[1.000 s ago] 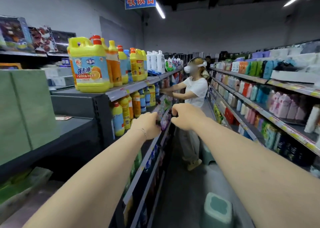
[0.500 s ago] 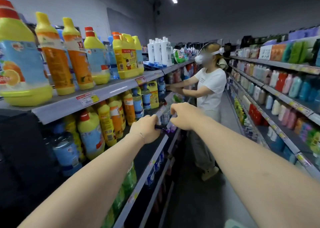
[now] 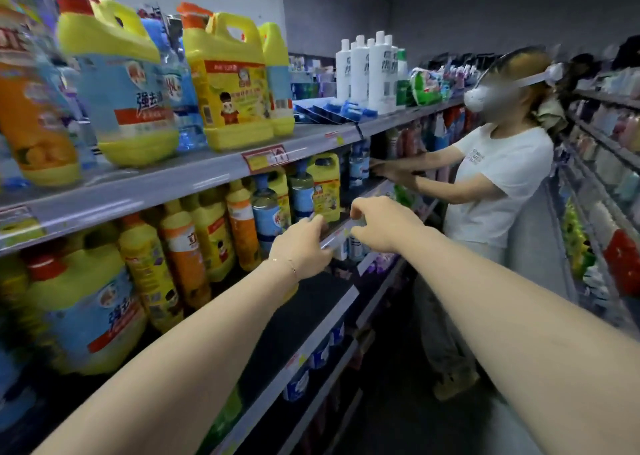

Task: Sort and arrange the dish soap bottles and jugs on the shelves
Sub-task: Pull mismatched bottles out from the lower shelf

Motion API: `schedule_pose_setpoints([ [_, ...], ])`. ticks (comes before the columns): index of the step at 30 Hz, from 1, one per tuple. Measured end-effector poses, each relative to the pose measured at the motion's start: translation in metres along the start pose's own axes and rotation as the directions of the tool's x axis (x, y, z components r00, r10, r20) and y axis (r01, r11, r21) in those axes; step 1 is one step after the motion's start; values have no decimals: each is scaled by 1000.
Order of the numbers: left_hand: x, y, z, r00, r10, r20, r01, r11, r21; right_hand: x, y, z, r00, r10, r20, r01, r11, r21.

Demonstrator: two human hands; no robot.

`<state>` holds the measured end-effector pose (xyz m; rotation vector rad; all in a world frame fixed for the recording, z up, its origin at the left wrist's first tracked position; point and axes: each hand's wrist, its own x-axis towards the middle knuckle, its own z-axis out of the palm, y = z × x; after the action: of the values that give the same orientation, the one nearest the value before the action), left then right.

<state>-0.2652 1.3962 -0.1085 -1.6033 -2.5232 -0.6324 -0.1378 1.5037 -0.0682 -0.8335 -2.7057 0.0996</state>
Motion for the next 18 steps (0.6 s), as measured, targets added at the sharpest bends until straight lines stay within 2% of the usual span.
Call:
schedule_pose_setpoints([
  [5, 63, -34, 36, 993, -108, -46, 104, 992, -73, 77, 22, 45, 996, -73, 46, 72, 997, 33],
  [9, 126, -55, 69, 985, -162, -51, 142, 951, -273, 142, 46, 74, 993, -100, 56, 96, 994, 59],
  [11, 162, -62, 84, 977, -203, -70, 175, 941, -291, 177, 60, 84, 994, -82, 73, 77, 994, 73],
  [14, 205, -74, 105, 951, -236, -198, 171, 940, -297, 224, 77, 98, 994, -58, 87, 51, 995, 84],
  [16, 226, -79, 116, 917, -238, -321, 132, 939, -319, 251, 88, 111, 995, -26, 94, 18, 996, 86],
  [18, 241, -86, 124, 878, -279, -389, 156, 935, -318, 273, 95, 126, 998, -10, 67, 3, 995, 104],
])
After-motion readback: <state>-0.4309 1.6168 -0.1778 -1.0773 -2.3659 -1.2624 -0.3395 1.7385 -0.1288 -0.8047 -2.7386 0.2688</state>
